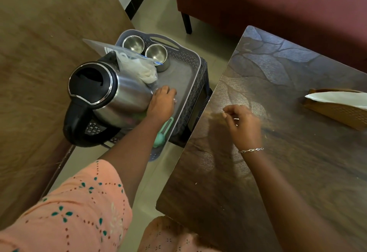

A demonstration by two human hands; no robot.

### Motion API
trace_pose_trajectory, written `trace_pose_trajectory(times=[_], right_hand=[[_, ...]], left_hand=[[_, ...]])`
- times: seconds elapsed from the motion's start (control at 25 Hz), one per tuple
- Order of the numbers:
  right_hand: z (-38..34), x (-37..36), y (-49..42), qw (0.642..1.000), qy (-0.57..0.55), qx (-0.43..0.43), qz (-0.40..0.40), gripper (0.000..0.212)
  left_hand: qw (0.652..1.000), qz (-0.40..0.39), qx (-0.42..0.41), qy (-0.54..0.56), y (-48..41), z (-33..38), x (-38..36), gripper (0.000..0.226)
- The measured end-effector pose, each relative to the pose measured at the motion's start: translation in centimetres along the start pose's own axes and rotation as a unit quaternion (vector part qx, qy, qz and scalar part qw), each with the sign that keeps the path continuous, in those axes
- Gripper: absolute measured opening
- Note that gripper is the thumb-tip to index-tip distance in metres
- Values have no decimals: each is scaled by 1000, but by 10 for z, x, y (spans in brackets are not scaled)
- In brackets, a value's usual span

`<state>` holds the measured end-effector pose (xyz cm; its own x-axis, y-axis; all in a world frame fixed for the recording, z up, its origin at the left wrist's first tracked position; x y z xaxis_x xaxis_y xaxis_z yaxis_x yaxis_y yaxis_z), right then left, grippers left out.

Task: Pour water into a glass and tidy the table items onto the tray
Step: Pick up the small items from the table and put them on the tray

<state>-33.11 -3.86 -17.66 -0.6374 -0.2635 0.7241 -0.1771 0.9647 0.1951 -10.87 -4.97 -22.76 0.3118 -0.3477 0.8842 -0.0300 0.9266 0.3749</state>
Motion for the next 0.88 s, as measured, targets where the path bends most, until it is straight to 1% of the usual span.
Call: trace_pose_trajectory(times=[0.08, 0.12, 0.16, 0.2, 0.28, 0.4, 0.48, 0.6, 0.68, 0.76, 0.88], right_hand=[[-1, 0, 2, 1000, 18, 9, 9, 16], [-1, 1, 4, 999, 29, 18, 19, 20], [-2, 3, 5, 998, 42, 30, 30, 27], [-3, 5, 7, 996, 56, 47, 41, 34], [-3, 13, 13, 992, 81, 82, 61, 47], [12, 32, 28, 988, 97, 83, 84, 57], [28, 45, 43, 988, 100, 74, 88, 59], [73, 79, 74, 989, 105, 48, 92, 60], [113, 106, 97, 986, 121, 33, 109, 55], [156, 134, 120, 982, 136, 7, 129, 45], [211, 171, 146, 978, 146, -32, 147, 43]], left_hand=[[995, 72, -18, 60, 17, 6, 9, 23], [990, 121, -39, 54, 27, 12, 12, 23], [984, 167, -56, 28, 36, 20, 14, 27], [978, 197, -63, -2, 45, 31, 15, 33], [973, 216, -69, -41, 62, 59, 11, 46], [972, 199, -101, -67, 82, 112, -6, 57], [977, 175, -96, -72, 92, 144, -20, 61], [981, 143, -109, -77, 102, 207, -44, 63], [979, 126, -137, -85, 107, 254, -60, 63], [974, 111, -166, -106, 110, 303, -77, 64], [970, 86, -195, -118, 111, 369, -100, 66]])
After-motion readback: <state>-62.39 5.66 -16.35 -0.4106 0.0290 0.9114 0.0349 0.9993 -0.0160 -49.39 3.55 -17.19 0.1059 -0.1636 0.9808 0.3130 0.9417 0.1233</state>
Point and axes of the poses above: each hand's wrist, its own y-axis away from the middle knuckle, its own x-axis out of the back of the hand, z = x × y, the point moved 4 cm from there along -y, towards the middle knuckle, and after that the axes turned 4 degrees about -z, right-handed, at the moved point
